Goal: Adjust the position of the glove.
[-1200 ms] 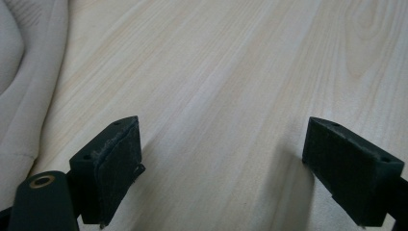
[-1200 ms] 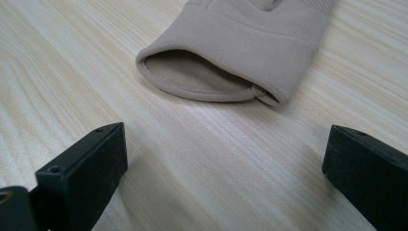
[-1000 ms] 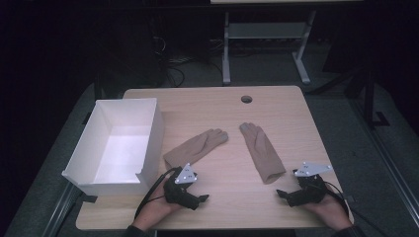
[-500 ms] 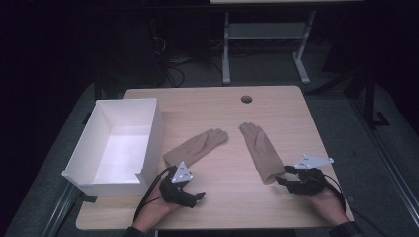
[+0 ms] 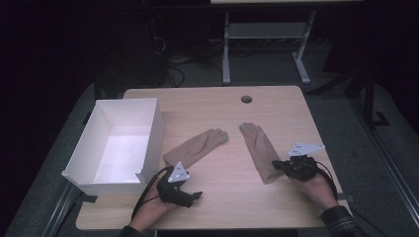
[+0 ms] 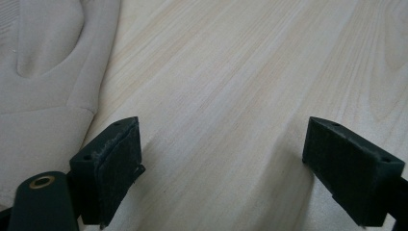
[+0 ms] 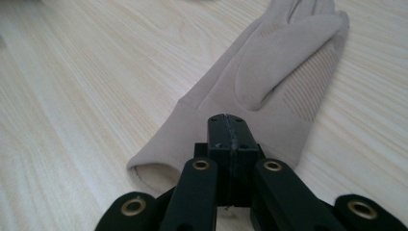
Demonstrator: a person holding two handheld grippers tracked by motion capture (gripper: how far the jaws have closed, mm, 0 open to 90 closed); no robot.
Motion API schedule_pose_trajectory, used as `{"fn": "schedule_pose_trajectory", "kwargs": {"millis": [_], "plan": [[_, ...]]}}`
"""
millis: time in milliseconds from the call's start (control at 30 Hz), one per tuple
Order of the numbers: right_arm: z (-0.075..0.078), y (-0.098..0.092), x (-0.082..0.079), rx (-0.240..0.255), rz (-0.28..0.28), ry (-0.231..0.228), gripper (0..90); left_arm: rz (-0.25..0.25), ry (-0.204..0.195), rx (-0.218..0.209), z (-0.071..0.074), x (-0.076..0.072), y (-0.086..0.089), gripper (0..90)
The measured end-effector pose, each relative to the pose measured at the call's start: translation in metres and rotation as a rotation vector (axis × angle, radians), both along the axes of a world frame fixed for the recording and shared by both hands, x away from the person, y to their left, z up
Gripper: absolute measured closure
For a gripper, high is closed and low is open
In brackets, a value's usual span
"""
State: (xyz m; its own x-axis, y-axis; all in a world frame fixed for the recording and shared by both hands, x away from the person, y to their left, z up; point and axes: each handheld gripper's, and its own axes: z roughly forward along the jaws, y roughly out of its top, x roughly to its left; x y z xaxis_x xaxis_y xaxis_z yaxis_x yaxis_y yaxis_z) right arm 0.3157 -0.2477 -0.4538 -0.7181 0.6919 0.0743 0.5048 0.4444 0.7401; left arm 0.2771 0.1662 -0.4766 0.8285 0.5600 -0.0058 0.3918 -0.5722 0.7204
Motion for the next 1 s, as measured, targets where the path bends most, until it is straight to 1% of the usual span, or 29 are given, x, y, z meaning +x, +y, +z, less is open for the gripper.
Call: {"fn": "schedule_pose_trajectory", "kwargs": {"millis": [167,200,300,367,400,633,700,733,1000], "plan": [[0.001,0.007,0.009,0.002,0.012,-0.002,89.7,-0.006,0.000,-0.001,0.000,0.001,0.000,12.9],[0.002,0.009,0.011,-0.001,0.015,-0.007,89.8,-0.006,0.000,-0.002,0.000,0.001,0.001,12.9],[0.002,0.015,0.016,-0.008,0.023,-0.004,89.7,-0.006,0.000,-0.002,0.000,0.001,0.000,12.9],[0.001,0.018,0.019,-0.019,0.033,-0.004,89.7,-0.006,0.000,-0.002,0.000,0.001,0.000,12.9],[0.000,0.019,0.021,-0.013,0.032,0.005,89.7,-0.006,0.000,-0.002,0.000,0.001,0.000,12.9],[-0.008,0.025,0.030,-0.043,0.054,0.022,89.8,-0.006,0.000,-0.002,0.000,0.001,0.000,12.8],[-0.012,0.027,0.031,-0.072,0.053,0.031,89.8,-0.006,0.000,-0.002,0.000,0.001,0.000,12.9],[-0.013,0.027,0.032,-0.077,0.052,0.037,89.8,-0.006,0.000,-0.002,0.000,0.001,0.000,12.9],[-0.016,0.026,0.031,-0.066,0.054,0.026,89.9,-0.005,-0.001,-0.001,0.000,0.000,0.001,12.9]]}}
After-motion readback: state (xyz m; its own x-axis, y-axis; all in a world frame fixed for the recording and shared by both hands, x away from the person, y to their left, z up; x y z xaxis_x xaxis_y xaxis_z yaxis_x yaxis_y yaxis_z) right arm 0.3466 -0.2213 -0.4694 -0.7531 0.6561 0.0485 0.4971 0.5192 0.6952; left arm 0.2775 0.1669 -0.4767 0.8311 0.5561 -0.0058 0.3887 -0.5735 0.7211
